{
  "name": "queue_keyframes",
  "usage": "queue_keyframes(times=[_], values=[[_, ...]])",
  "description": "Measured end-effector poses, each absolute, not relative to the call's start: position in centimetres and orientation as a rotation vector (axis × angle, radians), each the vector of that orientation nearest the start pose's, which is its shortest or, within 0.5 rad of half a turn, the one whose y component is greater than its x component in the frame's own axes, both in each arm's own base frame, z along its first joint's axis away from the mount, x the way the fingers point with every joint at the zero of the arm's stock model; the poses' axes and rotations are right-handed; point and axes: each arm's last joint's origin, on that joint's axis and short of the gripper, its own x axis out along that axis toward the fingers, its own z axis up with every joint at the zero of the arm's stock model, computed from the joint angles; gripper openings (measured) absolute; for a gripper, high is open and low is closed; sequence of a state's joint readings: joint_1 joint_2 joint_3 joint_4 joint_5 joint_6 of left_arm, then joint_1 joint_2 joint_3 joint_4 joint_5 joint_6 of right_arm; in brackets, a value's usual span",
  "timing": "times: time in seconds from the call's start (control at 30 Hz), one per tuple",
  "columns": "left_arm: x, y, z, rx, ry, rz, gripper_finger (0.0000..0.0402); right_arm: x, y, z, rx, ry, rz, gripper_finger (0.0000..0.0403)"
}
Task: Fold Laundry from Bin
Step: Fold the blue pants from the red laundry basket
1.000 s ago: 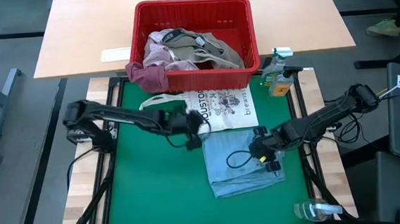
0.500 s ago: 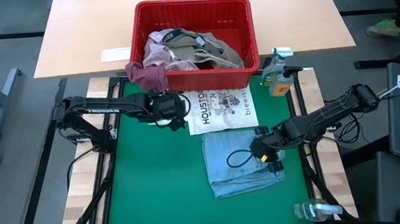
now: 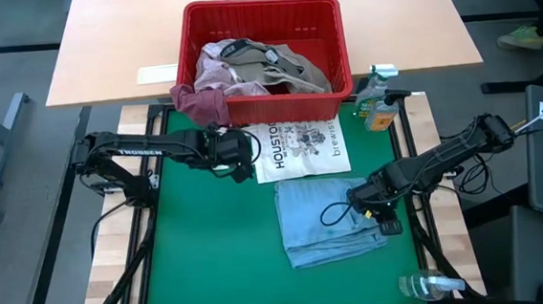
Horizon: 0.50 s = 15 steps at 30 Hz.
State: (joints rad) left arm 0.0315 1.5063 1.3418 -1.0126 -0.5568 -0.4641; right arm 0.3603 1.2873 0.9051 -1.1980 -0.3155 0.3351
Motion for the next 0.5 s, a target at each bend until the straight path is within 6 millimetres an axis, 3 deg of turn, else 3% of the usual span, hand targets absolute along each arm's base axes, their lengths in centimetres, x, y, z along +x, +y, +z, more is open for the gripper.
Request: queue_keyframes(times=[0.13,0.27,0.4,0.5], values=[[29.0,2.1,30.1,-0.088,0.994,0.755,0.01,17.9,7.5,22.5,0.153,1.658,0.19,0.015],[29.0,1.9,30.1,-0.09,0.991,0.752,0.01,19.1,7.5,22.5,0.07,1.504,0.115,0.015],[29.3,1.5,30.0,-0.162,0.96,0.753,0.01,19.6,7.7,22.6,0.121,1.464,0.124,0.015],[30.1,0.5,29.7,-0.218,0.952,0.658,0.01,19.4,7.7,22.3,0.172,1.502,0.066,0.015]])
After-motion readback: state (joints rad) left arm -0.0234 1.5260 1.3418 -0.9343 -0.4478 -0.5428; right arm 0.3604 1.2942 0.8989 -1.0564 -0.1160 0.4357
